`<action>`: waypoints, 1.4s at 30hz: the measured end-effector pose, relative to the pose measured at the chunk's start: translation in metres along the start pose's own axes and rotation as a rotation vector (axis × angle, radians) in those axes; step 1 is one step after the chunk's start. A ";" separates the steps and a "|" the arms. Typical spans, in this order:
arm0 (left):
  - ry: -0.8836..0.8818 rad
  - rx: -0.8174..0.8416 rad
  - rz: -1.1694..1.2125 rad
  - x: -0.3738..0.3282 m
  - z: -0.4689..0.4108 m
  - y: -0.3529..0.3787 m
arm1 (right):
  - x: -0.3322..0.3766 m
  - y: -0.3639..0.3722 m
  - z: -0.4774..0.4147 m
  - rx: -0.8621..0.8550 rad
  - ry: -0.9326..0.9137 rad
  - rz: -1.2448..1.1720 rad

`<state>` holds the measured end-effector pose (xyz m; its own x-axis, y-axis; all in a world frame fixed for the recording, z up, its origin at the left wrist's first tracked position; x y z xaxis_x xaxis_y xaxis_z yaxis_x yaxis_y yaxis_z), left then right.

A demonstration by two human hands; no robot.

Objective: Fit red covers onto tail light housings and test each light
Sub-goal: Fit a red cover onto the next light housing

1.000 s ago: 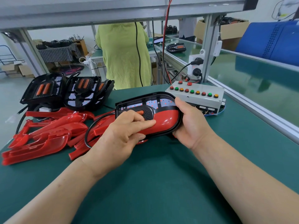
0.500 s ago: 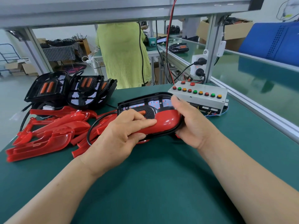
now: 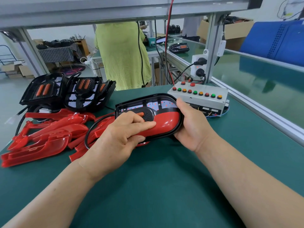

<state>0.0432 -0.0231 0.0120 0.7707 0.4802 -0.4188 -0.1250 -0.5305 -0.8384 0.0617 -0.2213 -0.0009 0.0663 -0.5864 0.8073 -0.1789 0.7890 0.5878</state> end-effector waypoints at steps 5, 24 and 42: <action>-0.006 -0.005 0.021 0.001 0.001 0.000 | 0.002 0.001 0.002 0.111 -0.002 0.072; 0.023 -0.039 0.016 0.006 0.000 0.007 | 0.003 0.002 0.003 0.169 -0.041 0.107; -0.668 0.115 1.041 0.029 0.007 -0.027 | 0.014 -0.003 0.001 0.122 -0.065 0.019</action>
<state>0.0639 0.0101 0.0200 -0.1922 0.1474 -0.9702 -0.5663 -0.8241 -0.0130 0.0621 -0.2320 0.0080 -0.0008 -0.5855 0.8107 -0.2975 0.7741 0.5588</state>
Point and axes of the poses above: each hand's wrist, its own z-axis away from the middle knuckle, its own y-axis out of the palm, x = y × z, the point moved 1 cm from there along -z, towards the middle knuckle, and after that the axes turned 12 degrees about x, right-handed, at the moved point
